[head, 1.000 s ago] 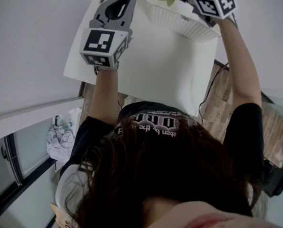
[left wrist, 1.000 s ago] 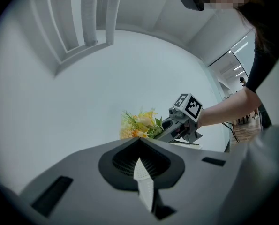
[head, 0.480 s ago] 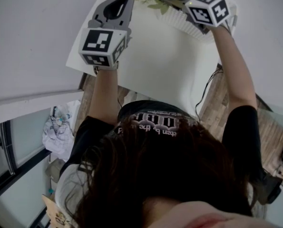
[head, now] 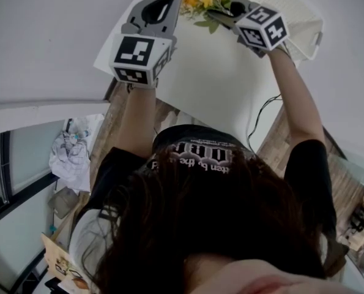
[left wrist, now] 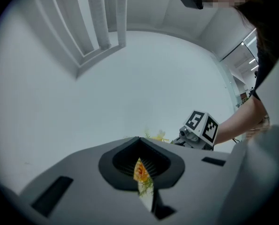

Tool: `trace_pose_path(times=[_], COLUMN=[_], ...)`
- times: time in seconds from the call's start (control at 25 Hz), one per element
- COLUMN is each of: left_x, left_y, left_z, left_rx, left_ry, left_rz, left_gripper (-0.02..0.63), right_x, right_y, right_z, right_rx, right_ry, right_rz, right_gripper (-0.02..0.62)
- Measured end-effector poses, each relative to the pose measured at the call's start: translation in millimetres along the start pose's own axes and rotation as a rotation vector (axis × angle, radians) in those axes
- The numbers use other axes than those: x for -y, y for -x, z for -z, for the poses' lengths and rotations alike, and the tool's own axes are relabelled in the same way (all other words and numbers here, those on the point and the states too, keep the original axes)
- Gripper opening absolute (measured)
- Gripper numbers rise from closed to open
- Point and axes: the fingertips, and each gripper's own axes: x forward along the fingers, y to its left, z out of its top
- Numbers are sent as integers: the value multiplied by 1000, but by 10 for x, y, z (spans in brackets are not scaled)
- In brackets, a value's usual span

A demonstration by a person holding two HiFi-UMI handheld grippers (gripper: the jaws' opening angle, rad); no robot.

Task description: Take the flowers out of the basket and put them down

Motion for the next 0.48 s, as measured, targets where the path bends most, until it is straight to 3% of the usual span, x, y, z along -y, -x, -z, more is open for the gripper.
trace_pose_path(times=[0.16,0.48], left_x=[26,94], left_y=[72,154], left_z=[192,403], left_rx=[-48,-62], left_ry=[6,52], left_rz=[-2,9], left_gripper=[-3,-3], right_x=[-102,-261], right_y=[-196,-422], right_z=[292,816], right_rx=[-25,-57], right_ry=[-33,-99], right_rz=[-18,25], right_gripper=[124,132])
